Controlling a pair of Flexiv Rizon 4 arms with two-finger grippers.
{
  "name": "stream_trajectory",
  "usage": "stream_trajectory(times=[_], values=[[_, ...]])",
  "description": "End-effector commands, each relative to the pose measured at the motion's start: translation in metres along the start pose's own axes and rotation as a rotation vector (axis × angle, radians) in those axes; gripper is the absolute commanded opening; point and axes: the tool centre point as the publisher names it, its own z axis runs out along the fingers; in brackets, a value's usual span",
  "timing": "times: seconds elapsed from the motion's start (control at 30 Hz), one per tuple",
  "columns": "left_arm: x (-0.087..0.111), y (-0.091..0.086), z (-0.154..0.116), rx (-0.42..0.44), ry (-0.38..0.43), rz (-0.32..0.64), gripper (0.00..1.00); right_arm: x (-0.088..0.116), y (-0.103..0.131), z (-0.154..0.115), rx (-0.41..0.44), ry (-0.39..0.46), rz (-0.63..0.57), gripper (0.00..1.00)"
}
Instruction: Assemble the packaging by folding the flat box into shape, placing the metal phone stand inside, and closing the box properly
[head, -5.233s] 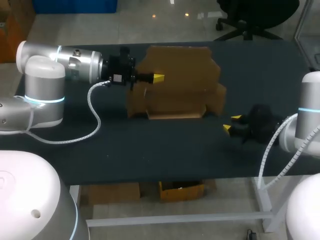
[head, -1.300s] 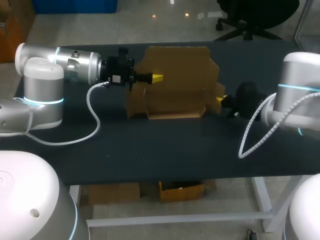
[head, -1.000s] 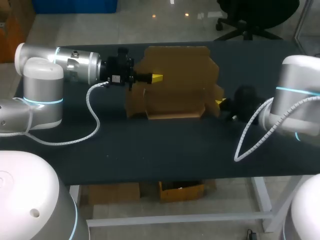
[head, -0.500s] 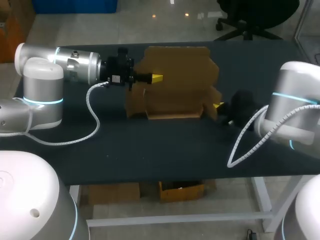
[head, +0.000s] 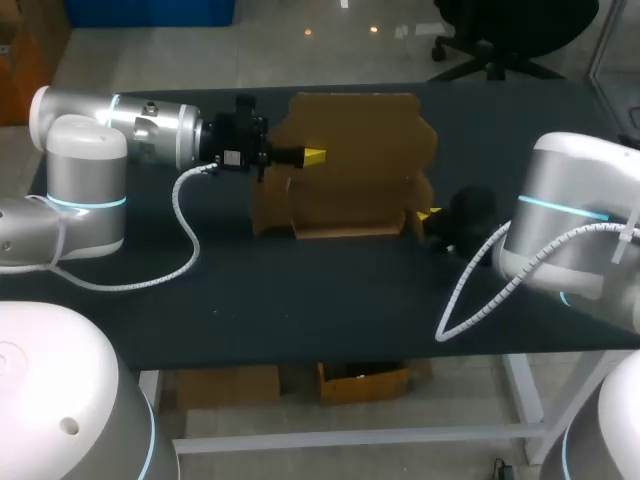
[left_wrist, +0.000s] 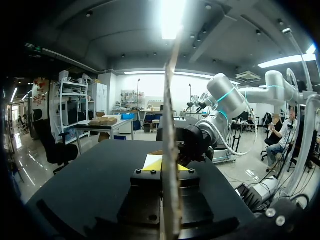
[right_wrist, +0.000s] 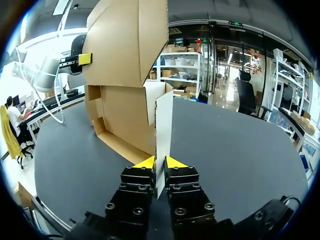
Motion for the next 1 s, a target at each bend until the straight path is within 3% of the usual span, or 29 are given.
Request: stream_trajectory(times=[0.03, 0.57, 0.73, 1.0], values=[[-0.001, 0.005, -0.001, -0.001, 0.003, 0.000, 0.00, 0.008, 0.000, 0.007, -0.001, -0.070, 0.000, 0.10], [-0.001, 0.005, -0.001, -0.001, 0.003, 0.000, 0.00, 0.020, 0.001, 0.014, -0.002, -0.074, 0.006, 0.16], [-0.001, 0.005, -0.001, -0.001, 0.003, 0.000, 0.00, 0.025, -0.002, 0.012, -0.003, -0.075, 0.013, 0.24], [-0.001, 0.005, -0.001, -0.001, 0.003, 0.000, 0.00, 0.029, -0.003, 0.011, -0.013, -0.068, 0.020, 0.27]])
